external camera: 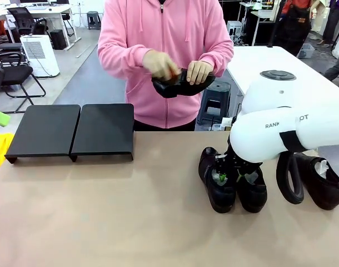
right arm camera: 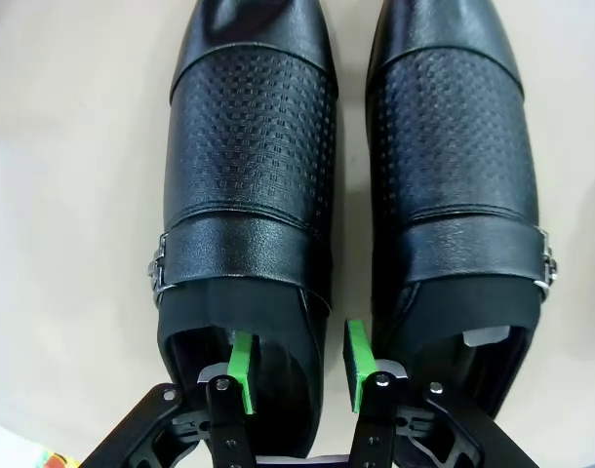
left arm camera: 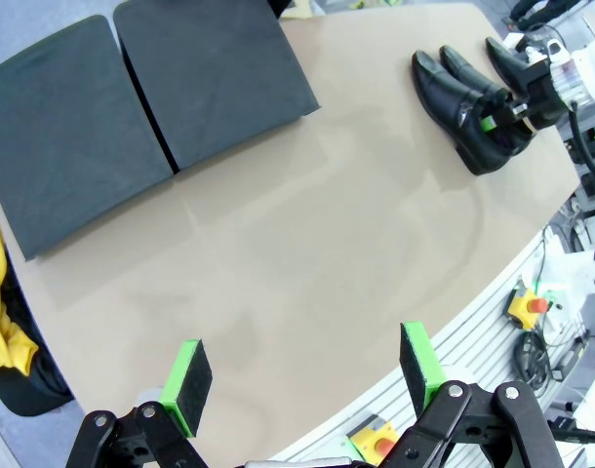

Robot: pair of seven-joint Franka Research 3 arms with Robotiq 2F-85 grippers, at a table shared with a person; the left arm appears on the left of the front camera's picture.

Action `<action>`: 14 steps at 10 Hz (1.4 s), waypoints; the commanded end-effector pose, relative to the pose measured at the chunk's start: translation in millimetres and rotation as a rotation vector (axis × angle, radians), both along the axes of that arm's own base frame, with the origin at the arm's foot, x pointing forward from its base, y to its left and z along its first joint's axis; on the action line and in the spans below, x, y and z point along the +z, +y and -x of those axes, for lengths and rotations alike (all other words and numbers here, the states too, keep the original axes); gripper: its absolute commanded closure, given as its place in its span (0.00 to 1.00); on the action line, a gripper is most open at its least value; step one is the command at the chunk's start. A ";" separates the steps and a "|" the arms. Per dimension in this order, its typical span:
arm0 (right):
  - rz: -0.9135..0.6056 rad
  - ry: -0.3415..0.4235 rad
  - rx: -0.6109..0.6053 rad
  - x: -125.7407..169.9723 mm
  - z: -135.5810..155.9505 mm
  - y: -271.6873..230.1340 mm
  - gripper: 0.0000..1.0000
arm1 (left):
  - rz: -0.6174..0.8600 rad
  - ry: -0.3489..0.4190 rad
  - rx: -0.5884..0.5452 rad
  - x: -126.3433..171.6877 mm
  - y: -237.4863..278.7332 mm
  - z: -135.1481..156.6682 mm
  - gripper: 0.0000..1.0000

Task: Organize the shoes by placing them on the stand.
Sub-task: Pick up one Shoe and place it in the middle of the table.

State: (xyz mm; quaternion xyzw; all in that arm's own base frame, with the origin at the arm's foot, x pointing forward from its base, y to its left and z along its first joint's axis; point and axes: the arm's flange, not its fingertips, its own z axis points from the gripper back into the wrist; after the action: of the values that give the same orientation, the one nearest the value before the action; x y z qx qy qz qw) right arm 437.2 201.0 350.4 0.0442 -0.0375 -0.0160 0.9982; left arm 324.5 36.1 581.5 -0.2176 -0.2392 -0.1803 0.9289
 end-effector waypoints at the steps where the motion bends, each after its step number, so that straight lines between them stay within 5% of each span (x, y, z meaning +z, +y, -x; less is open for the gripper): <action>1: 0.028 0.021 -0.009 1.0 -9.6 10.6 0.52 | 0.021 -0.002 -0.010 1.2 2.0 0.3 0.00; 3: 0.036 0.024 0.019 0.6 -8.7 12.1 0.62 | 0.021 -0.002 -0.010 1.2 2.0 0.3 0.00; 5: 0.038 0.027 0.024 2.2 -7.9 13.6 0.99 | 0.021 -0.002 -0.010 1.2 2.0 0.3 0.00; 9: 0.043 0.033 0.011 7.2 -6.0 15.5 1.00 | 0.021 -0.002 -0.010 1.2 2.0 0.3 0.00; 14: -0.086 -0.179 0.123 79.3 67.6 79.8 1.00 | 0.021 -0.002 -0.010 1.2 2.0 0.3 0.00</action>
State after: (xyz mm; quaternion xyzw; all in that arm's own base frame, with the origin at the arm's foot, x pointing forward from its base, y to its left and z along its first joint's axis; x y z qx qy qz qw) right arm 385.1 277.4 427.6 0.0715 -0.0981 0.0535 0.9912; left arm 324.6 36.1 581.4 -0.2177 -0.2391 -0.1803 0.9290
